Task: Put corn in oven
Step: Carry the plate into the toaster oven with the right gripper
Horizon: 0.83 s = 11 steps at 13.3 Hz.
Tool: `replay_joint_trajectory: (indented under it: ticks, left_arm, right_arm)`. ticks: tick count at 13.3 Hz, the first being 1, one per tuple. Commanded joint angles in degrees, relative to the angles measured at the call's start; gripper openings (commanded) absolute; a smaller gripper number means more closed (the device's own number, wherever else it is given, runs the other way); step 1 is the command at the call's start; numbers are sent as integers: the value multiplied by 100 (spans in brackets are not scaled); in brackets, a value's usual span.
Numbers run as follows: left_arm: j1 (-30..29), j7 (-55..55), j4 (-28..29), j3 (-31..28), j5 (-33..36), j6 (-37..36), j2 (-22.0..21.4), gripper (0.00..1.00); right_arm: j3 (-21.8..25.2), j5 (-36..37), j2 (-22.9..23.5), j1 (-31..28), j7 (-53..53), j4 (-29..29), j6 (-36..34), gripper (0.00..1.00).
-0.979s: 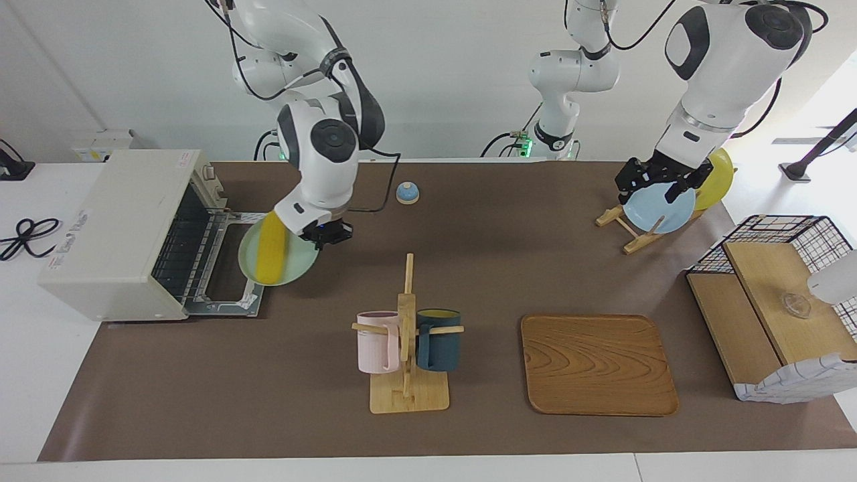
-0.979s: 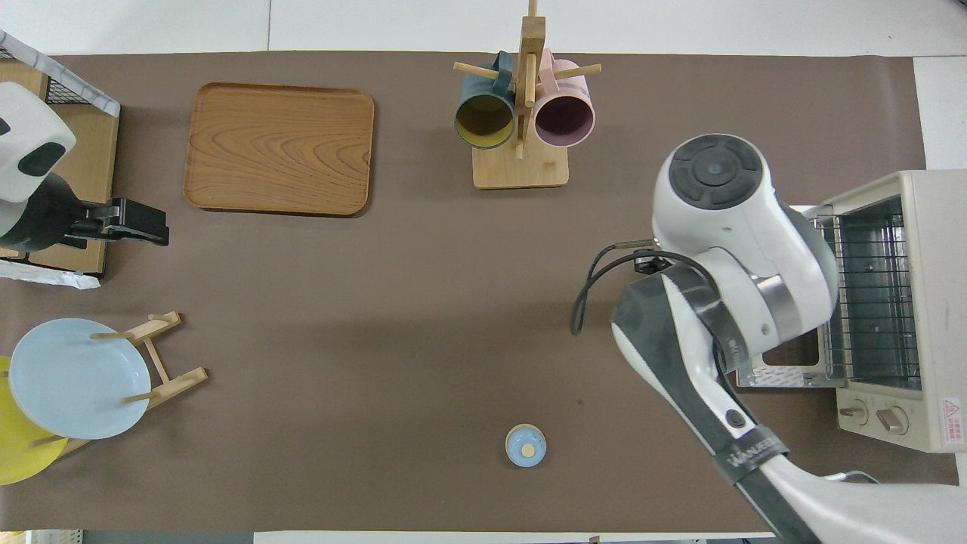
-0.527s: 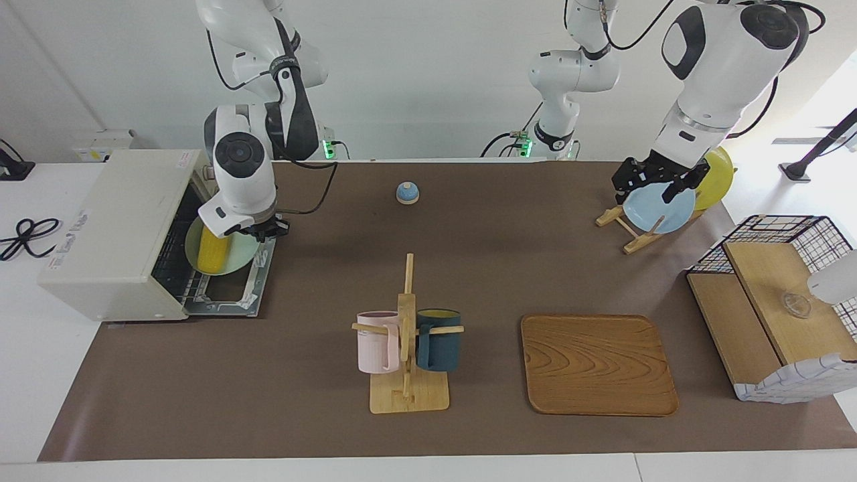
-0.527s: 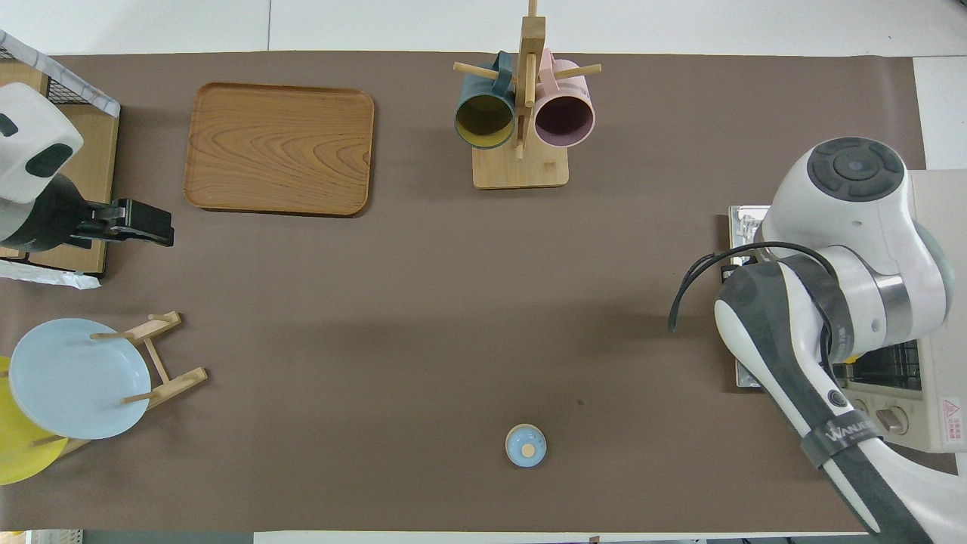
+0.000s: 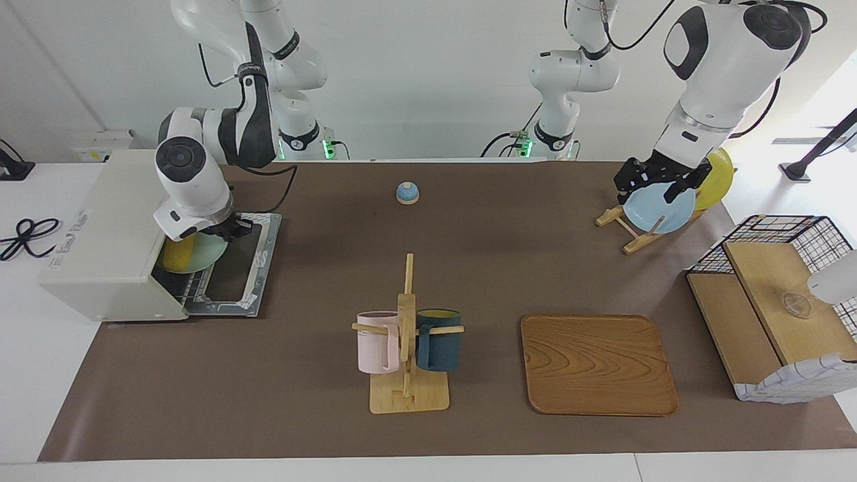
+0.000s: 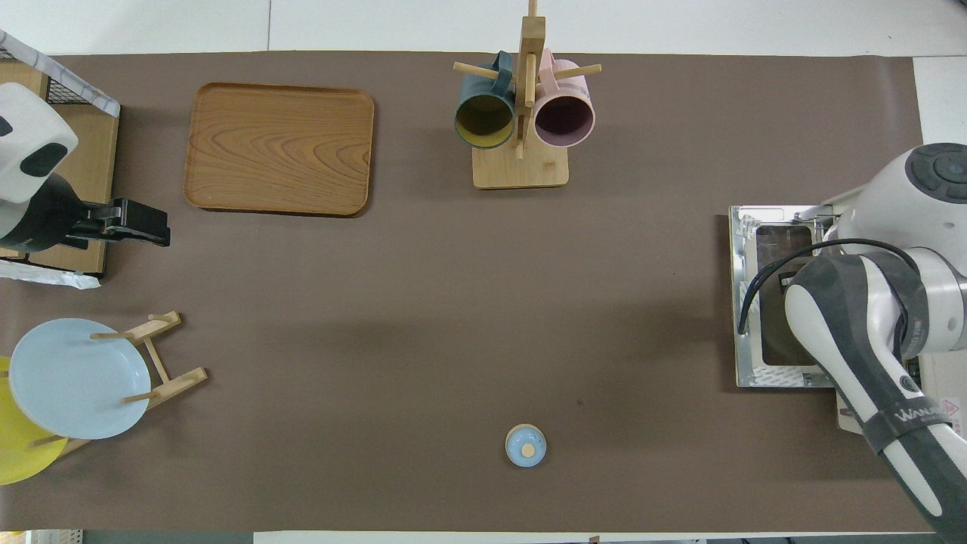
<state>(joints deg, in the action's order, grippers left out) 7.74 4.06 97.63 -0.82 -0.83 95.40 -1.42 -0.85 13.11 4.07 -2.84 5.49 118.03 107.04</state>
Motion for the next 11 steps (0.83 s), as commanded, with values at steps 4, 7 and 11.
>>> replay_joint_trajectory:
  ticks: [4,7,11]
  left_arm:
    - [-71,7,19,38,118,-109,-69,100]
    - [-71,7,19,38,118,-109,-69,100]
    - [-71,7,19,38,118,-109,-69,100]
  right_arm:
    - [-82,113,-152,-383,-610,360,414,0]
    - [-82,113,-152,-375,-619,361,414,17]
    - [-117,87,-73,-261,-602,107,327,40]
